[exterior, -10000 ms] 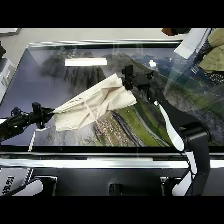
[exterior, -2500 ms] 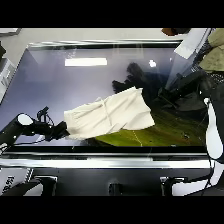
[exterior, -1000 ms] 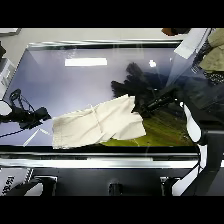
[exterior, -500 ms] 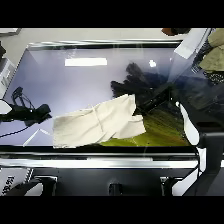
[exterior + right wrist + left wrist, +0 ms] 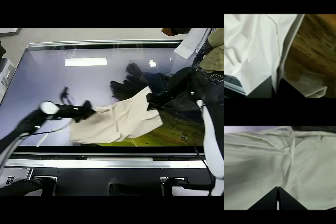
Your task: Fold the clothes and pants, and hang the long-sleeved shirts on hangers.
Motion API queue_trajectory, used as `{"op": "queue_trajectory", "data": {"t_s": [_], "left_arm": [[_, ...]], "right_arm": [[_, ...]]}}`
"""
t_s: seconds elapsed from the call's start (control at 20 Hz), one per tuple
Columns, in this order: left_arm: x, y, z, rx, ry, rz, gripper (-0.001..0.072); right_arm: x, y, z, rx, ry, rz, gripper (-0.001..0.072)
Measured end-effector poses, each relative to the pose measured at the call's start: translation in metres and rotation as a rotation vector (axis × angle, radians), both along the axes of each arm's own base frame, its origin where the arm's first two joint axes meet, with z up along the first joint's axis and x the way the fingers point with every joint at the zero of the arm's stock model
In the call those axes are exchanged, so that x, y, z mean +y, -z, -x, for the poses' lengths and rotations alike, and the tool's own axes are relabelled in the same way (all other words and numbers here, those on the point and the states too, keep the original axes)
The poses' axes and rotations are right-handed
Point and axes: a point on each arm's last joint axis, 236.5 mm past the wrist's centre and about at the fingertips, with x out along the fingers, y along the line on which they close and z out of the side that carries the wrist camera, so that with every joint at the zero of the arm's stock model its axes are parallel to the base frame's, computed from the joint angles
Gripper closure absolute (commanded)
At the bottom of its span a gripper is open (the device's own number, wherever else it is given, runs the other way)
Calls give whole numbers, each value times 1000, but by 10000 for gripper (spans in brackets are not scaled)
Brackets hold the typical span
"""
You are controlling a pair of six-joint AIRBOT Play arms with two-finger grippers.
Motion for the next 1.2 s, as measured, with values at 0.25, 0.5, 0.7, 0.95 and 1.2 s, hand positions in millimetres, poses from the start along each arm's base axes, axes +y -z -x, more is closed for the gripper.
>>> {"op": "queue_trajectory", "data": {"t_s": [0.25,0.5,0.7,0.95,1.2], "left_arm": [[-118,35,19,72,80,104,692],[-196,59,42,154,156,156,692],[-221,63,45,185,187,182,693],[-187,44,30,172,252,142,692],[-86,-19,-7,42,283,11,691]], "right_arm": [[-15,-50,18,-82,52,58,693],[-19,-74,28,-127,93,67,693],[-20,-81,34,-127,107,70,693],[-5,-89,32,-126,144,-3,693],[49,-107,24,-120,218,-173,693]]}}
